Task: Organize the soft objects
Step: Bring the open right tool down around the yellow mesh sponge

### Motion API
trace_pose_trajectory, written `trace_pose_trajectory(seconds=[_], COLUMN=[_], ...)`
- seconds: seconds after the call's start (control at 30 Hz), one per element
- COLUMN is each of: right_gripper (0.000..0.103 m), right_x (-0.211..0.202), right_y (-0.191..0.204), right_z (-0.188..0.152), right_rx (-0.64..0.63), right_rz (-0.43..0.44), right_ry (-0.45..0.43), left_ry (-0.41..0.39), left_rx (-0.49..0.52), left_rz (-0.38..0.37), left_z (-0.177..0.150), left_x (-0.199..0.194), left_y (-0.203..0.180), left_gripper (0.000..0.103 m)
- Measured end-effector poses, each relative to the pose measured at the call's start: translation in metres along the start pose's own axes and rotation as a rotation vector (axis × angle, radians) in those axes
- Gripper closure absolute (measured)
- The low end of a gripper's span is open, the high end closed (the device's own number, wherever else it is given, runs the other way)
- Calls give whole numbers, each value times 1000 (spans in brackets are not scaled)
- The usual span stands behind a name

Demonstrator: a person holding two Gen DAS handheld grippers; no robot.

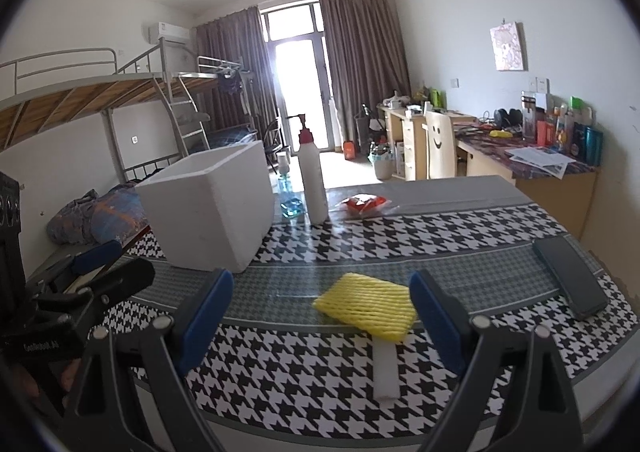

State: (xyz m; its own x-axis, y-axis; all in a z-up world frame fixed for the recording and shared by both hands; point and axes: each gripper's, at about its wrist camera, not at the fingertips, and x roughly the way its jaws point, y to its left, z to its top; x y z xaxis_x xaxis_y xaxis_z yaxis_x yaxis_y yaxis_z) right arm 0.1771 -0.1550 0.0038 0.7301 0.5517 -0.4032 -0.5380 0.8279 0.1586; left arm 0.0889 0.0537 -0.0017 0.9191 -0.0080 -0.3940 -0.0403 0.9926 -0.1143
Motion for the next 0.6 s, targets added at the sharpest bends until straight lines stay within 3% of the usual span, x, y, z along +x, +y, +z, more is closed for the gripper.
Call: trace_pose_trajectory(seconds=[0.6], right_gripper=[11], right_x=[3], right_y=[-25], right_z=[-7], right_rx=[29], right_rz=[-43], right_ry=[30], left_ry=[47], left_rx=[27], left_rz=[-26], left_z=[-2], left_x=[26], left_y=[-19], left_gripper=[1])
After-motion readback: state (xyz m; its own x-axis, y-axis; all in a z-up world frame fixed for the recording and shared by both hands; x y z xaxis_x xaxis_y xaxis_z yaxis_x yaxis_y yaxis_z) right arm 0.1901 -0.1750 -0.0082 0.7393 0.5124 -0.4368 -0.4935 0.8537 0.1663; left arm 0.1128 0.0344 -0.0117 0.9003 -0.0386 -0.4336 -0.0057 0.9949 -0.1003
